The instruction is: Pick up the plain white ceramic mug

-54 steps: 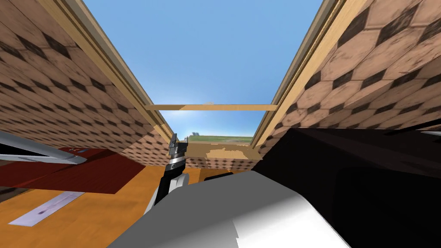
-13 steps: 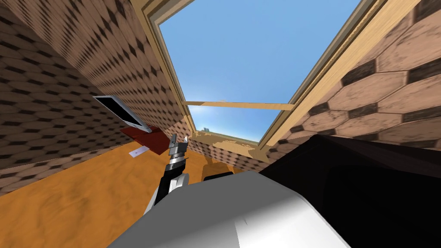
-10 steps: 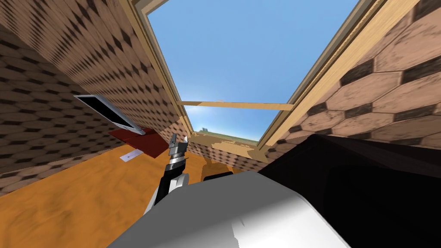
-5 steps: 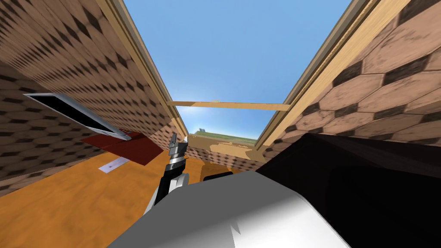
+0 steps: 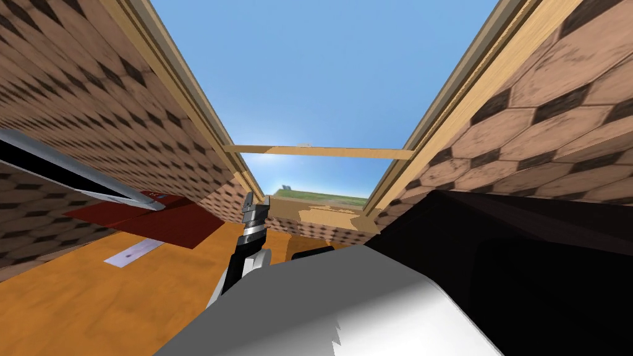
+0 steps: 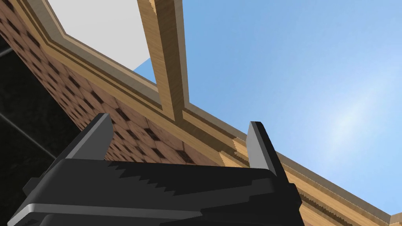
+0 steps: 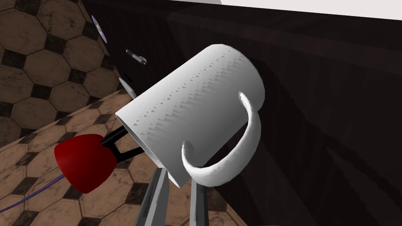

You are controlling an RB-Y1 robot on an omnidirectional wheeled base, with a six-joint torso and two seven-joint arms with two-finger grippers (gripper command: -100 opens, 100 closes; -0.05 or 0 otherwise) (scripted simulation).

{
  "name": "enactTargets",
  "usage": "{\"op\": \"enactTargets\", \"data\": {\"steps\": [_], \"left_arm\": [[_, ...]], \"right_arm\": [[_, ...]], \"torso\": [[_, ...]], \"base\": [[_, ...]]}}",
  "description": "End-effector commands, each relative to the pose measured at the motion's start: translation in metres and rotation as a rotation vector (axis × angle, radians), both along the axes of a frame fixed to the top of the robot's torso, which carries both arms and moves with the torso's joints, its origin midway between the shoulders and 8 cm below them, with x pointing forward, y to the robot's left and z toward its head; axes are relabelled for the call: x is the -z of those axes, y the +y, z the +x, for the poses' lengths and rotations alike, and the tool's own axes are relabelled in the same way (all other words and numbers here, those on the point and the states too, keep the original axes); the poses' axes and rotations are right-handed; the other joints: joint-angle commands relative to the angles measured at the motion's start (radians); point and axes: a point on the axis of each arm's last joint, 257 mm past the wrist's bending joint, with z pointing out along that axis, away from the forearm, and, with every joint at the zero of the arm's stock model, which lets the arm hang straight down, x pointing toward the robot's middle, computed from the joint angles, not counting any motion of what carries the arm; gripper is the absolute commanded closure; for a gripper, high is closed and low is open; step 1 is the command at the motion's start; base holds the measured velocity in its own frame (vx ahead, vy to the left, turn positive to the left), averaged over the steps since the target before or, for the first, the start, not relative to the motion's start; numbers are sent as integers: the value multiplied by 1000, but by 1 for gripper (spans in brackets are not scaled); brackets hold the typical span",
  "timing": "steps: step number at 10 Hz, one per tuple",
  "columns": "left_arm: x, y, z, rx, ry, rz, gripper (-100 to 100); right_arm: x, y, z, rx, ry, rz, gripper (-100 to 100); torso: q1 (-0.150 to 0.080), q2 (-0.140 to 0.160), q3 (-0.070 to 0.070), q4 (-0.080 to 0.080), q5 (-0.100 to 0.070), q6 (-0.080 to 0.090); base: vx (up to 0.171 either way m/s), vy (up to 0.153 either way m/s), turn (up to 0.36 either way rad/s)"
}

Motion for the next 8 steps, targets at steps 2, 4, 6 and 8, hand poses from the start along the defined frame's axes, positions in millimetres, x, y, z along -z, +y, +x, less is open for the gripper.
{"op": "enactTargets", "data": {"steps": [2, 4, 6, 8], "left_arm": [[0, 0, 0, 0, 0, 0, 0], [0, 0, 0, 0, 0, 0, 0], [0, 0, 0, 0, 0, 0, 0], [0, 0, 0, 0, 0, 0, 0]], "right_arm": [[-2, 0, 13, -40, -15, -5, 100], [-2, 0, 13, -61, 17, -7, 100], [-4, 0, 24, -96, 15, -14, 100], [-4, -1, 22, -87, 9, -11, 0]], "torso": [[0, 0, 0, 0, 0, -2], [0, -1, -1, -1, 0, -2], [0, -1, -1, 0, 0, 0], [1, 1, 0, 0, 0, -2]], "base": [[84, -3, -170], [66, 0, -47], [85, -1, -172], [14, 2, -10]]}}
